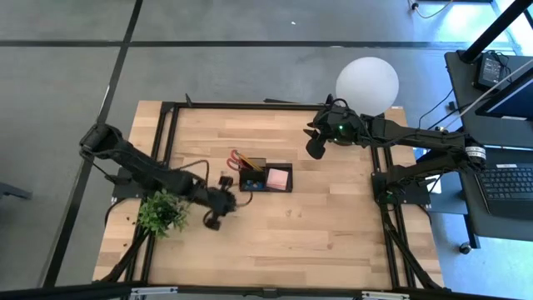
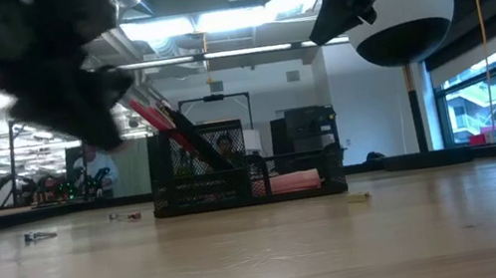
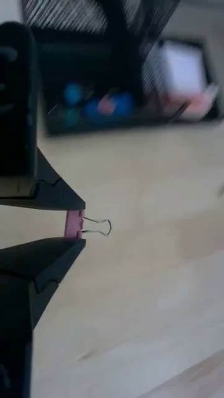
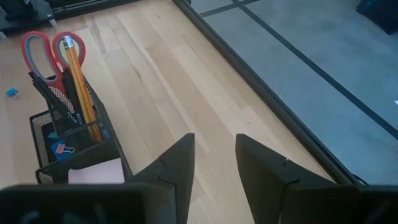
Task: Pick and place office supplies into organizer
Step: Put the pink binder clip into the black desk organizer
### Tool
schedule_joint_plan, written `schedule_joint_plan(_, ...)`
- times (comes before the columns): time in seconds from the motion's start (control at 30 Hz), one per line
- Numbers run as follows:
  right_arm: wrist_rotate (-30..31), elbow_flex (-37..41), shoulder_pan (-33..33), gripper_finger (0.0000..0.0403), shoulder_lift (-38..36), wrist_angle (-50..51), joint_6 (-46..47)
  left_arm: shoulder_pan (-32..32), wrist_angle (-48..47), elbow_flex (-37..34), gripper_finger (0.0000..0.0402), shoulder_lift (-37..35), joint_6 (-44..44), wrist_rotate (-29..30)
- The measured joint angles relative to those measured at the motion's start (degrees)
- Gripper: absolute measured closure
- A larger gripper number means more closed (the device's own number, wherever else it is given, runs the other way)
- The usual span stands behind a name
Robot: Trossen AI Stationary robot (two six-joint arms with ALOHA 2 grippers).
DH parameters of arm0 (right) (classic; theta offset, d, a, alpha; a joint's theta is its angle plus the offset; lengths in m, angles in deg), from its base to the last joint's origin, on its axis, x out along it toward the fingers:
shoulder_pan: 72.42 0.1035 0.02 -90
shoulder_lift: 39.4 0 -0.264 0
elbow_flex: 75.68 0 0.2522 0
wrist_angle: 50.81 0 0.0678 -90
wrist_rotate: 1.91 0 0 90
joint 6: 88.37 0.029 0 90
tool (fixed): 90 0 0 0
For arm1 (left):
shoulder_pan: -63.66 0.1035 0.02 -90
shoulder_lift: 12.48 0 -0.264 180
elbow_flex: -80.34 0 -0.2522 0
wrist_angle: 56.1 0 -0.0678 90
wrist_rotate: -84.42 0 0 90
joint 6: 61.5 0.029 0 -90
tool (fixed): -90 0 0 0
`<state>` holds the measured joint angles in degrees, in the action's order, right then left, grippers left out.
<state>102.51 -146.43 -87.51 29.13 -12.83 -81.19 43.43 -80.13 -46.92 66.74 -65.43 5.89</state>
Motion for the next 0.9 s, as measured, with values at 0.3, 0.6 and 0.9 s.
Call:
schedule_joint_plan(0.3,0.0,0.01,0.0,0.0281,0.01,0.03,-0.13,8.71,6.98,0.08,0.0334,0.98,2.71,1.91)
schedule_joint_plan(0.6,0.0,-0.01,0.0,0.0281,0.01,0.07,-0.13,10.73,7.54,0.07,0.0334,5.85,5.49,10.0)
schedule_joint_plan(0.9,0.0,0.0,0.0,0.0281,0.0,0.06,-0.13,10.85,7.54,0.07,0.0334,6.29,5.13,12.14)
